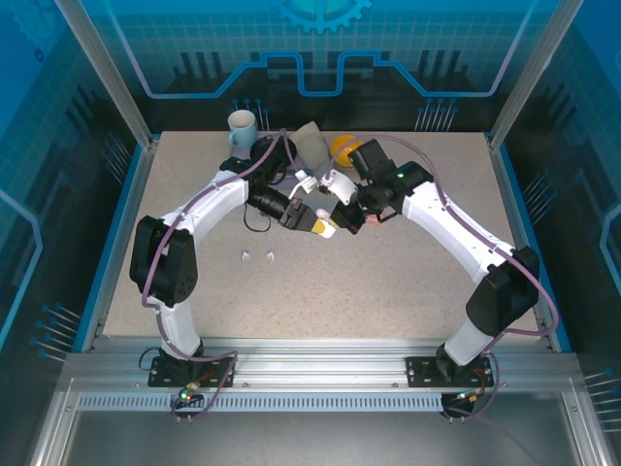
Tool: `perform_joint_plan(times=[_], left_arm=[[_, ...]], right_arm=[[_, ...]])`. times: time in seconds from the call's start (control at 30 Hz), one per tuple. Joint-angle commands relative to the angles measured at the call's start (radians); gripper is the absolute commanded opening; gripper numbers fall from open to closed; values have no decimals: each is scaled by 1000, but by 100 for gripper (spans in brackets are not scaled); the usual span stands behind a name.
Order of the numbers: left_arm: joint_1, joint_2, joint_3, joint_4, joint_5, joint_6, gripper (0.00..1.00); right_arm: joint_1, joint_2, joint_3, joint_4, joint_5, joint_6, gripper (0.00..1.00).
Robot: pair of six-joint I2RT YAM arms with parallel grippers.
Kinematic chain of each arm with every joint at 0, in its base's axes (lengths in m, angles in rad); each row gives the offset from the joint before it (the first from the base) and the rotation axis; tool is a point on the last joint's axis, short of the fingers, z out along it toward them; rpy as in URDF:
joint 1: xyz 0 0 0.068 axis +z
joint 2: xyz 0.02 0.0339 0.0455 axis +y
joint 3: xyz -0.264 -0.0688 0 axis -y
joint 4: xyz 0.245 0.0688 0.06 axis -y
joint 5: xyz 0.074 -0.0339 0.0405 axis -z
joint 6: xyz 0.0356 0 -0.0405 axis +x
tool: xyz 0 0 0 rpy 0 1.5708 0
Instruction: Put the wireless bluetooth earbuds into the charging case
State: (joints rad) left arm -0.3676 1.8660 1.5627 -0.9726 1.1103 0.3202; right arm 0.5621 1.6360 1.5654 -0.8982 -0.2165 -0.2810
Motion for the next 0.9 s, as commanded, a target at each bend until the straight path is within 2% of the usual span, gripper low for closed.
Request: perform_joint_plan(times=[0.0, 0.17, 0.2, 0.37, 0.47, 0.63, 0.87], left_arm=[[-7, 18, 14, -17, 37, 19, 23], [-7, 9, 2, 13, 35, 0, 15], [-6, 4, -5, 25, 35, -8, 16], [-8, -5, -12, 45, 30, -22, 33], [-6, -4, -7, 43, 29, -26, 38], [-8, -4, -2, 45, 29, -29, 37], [-8, -4, -2, 54, 34, -32, 27]], right_arm=[[0, 1, 34, 5, -17, 11, 0], [4, -7, 30, 17, -15, 22, 0], [4, -8, 30, 17, -14, 22, 0], [4, -18, 38, 21, -18, 25, 0], [4, -14, 49, 12, -20, 23, 0], [4, -15, 49, 11, -20, 25, 0], [5, -15, 44, 10, -22, 22, 0]])
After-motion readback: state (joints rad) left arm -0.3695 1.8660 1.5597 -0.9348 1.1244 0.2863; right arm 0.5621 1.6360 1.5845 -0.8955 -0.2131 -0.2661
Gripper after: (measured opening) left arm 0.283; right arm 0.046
